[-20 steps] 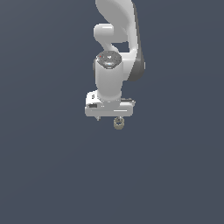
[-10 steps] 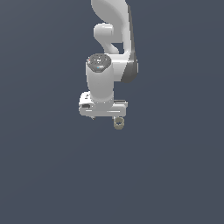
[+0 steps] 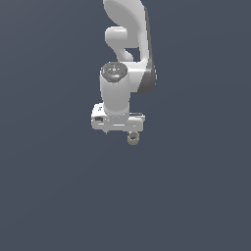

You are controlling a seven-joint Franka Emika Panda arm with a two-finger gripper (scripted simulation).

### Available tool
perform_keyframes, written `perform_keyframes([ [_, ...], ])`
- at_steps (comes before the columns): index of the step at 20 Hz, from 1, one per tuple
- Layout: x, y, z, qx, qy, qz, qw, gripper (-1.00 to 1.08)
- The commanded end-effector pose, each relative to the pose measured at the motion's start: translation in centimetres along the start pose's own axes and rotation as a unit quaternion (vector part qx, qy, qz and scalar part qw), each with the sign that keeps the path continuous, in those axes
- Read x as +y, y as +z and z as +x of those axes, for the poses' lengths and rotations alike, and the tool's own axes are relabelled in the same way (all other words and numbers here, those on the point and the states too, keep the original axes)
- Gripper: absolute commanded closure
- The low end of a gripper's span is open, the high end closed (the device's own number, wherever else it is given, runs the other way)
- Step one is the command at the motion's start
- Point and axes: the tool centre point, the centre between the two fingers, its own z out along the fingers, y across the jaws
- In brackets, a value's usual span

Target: Pick up the object and move it to a goal position.

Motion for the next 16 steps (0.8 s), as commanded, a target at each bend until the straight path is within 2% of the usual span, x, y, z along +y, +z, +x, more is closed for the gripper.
perform_keyframes([
  [1,-0.6,0.5,-0.3,0.001,0.01,0.0,1.0,-0.92],
  [8,-2.8,2.5,-1.7,0.005,0.056,0.003,0.9984,-0.92],
  [16,-5.7,5.1,-3.8,0.01,0.118,0.006,0.9929,-0.92],
])
